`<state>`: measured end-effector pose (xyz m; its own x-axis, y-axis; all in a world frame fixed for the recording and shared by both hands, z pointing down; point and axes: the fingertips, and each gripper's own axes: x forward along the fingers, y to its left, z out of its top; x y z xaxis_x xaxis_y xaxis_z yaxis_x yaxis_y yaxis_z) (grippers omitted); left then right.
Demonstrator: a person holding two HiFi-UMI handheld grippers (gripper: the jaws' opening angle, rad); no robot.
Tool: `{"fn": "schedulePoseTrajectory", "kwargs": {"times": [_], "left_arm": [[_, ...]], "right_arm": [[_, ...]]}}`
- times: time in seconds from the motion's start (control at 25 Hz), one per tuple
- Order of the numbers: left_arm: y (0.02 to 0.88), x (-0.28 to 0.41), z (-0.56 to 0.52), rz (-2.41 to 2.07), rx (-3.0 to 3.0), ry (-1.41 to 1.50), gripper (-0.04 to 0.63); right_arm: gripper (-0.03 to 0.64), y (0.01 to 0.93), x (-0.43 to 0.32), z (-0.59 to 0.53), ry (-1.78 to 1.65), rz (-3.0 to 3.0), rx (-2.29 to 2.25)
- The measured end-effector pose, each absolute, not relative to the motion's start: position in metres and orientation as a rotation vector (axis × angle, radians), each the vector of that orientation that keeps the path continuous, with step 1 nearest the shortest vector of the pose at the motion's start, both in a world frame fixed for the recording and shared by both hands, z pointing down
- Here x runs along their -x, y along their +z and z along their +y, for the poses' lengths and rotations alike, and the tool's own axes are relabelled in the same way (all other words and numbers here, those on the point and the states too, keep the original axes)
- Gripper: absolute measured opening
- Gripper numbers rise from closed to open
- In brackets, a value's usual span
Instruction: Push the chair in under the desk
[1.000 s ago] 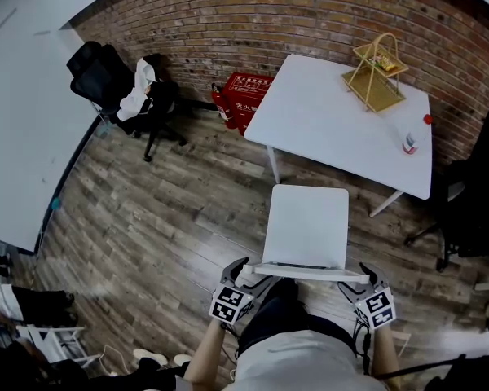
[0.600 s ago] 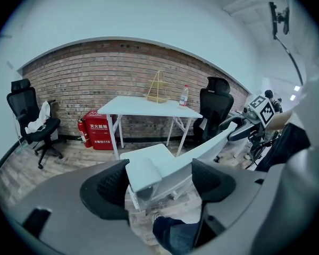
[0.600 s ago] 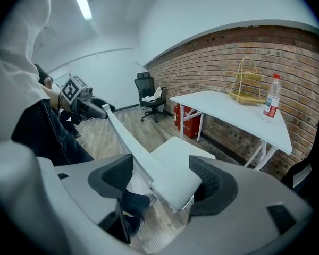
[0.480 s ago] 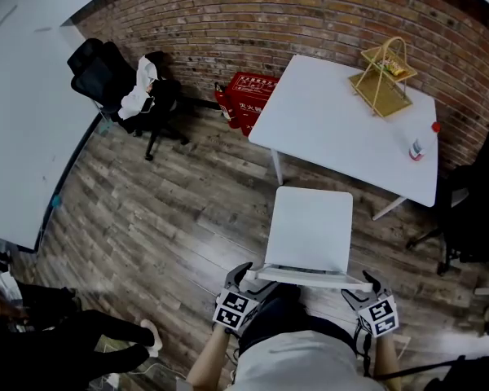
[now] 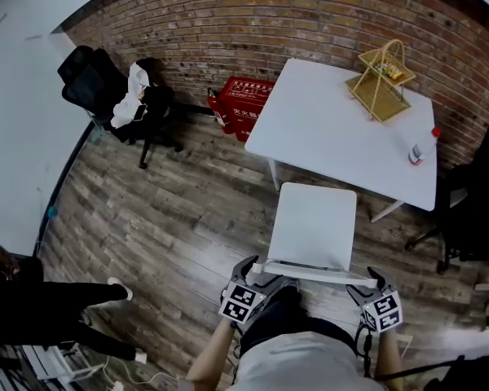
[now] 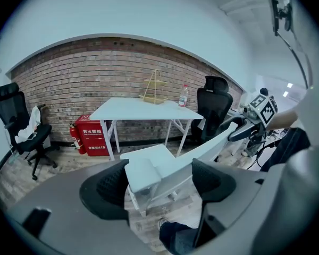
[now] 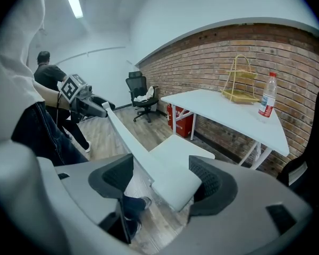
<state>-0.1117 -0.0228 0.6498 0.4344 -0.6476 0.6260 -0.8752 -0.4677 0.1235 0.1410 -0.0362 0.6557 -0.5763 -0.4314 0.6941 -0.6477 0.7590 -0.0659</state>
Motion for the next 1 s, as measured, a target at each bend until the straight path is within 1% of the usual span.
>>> {"fn": "schedulePoseTrajectory", "kwargs": {"times": [0.68, 1.0], "left_arm": [[0.650, 0.129, -0.130, -1.173, -2.378, 0.737, 0.371], [0.649, 0.125, -0.166, -1.163, -2.394, 0.737, 0.371]], "right_arm": [[0.333, 0.659, -0.124, -0.112, 0.459, -2.233, -0.951], [0.333, 0.659, -0.128, -0.145, 0.472, -2.214, -0.975]]}}
